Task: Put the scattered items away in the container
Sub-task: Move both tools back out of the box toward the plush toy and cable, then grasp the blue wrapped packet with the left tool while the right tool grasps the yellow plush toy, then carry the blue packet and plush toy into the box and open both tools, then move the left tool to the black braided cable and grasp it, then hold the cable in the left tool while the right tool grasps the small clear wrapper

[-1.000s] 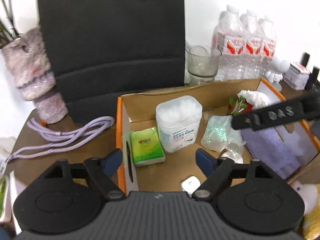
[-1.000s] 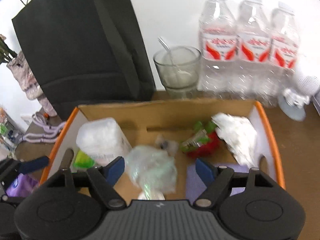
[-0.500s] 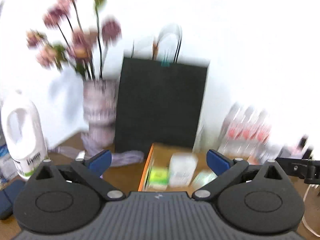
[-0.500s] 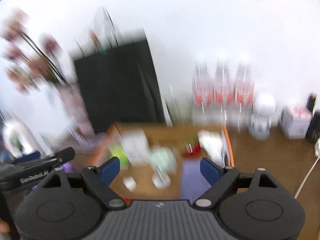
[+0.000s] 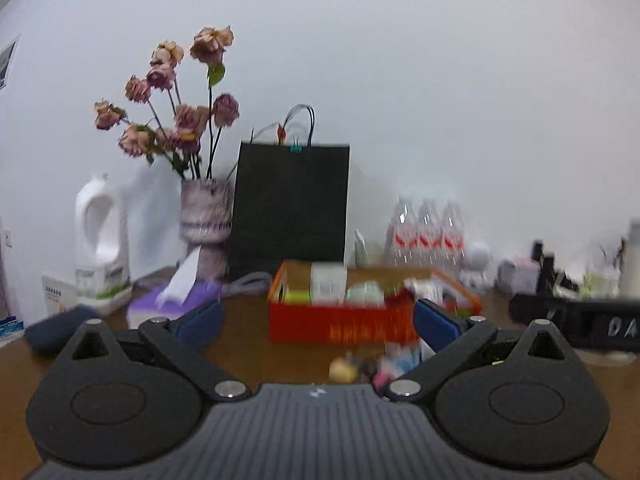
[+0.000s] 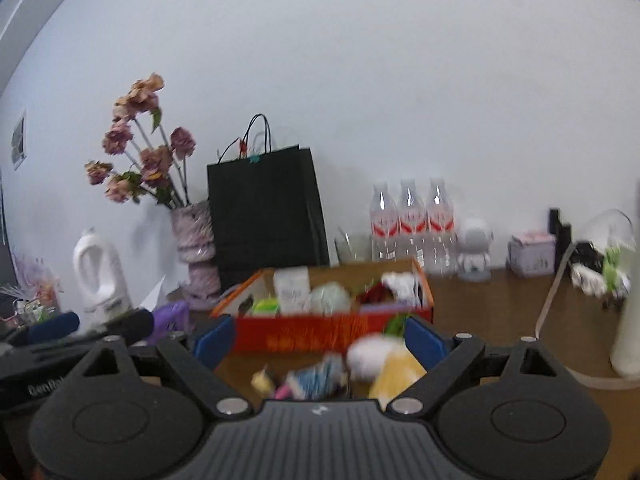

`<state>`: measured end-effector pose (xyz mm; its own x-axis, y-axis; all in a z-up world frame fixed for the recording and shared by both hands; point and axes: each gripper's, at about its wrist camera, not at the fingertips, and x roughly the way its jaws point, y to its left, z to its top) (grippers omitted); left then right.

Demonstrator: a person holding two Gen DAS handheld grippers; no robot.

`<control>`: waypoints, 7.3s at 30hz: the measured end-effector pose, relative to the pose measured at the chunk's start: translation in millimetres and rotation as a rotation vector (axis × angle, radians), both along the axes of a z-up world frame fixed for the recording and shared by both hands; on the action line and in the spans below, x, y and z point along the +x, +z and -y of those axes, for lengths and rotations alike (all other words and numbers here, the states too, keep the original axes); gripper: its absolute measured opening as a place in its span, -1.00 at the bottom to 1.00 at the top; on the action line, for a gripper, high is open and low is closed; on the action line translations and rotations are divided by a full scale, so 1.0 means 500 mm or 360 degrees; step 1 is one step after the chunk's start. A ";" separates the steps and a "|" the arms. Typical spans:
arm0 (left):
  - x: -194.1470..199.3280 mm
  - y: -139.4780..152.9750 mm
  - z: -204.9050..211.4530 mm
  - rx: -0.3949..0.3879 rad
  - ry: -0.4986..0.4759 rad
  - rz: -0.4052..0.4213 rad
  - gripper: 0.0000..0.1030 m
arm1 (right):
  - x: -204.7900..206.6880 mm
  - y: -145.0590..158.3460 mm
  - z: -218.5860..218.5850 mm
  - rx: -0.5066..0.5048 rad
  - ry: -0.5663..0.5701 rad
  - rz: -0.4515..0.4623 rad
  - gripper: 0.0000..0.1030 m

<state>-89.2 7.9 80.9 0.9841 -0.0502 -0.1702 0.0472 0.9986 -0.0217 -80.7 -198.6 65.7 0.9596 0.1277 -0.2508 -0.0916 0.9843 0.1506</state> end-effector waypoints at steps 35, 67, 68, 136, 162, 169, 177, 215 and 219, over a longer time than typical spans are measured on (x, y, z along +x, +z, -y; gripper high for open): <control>0.384 -0.108 0.144 0.0414 -0.0780 -0.0552 -0.92 | 0.276 -0.181 0.096 -0.0008 -0.0163 -0.0602 0.00; 0.072 -0.146 -0.003 0.0156 -0.0375 -0.0632 0.07 | 0.116 -0.091 0.084 -0.0004 0.0033 -0.0607 0.56; 0.081 -0.151 -0.002 0.0160 -0.0389 -0.0665 0.01 | 0.117 -0.093 0.086 -0.0008 0.0056 -0.0647 0.56; 0.319 0.049 -0.021 -0.0136 -0.0102 -0.0016 0.90 | 0.296 0.044 0.041 -0.0211 0.0091 -0.0201 0.82; 0.207 -0.094 0.040 -0.0173 -0.0235 -0.0679 0.10 | -0.023 -0.123 0.065 0.0190 -0.0013 -0.0389 0.76; 0.381 -0.118 0.103 -0.0064 -0.0256 -0.0877 -0.25 | -0.036 -0.108 0.092 0.0061 -0.0036 -0.0349 0.68; 0.377 -0.119 0.107 -0.0064 -0.0317 -0.0902 -0.60 | -0.077 -0.060 0.254 -0.0515 0.0040 -0.0220 0.83; 0.203 -0.102 -0.056 -0.0062 -0.0140 -0.0829 -0.58 | -0.007 -0.074 0.126 -0.0140 0.0406 -0.0303 0.84; 0.203 -0.115 -0.087 -0.0092 -0.0137 -0.0852 -0.58 | 0.103 -0.101 0.030 -0.0155 0.0312 -0.0414 0.76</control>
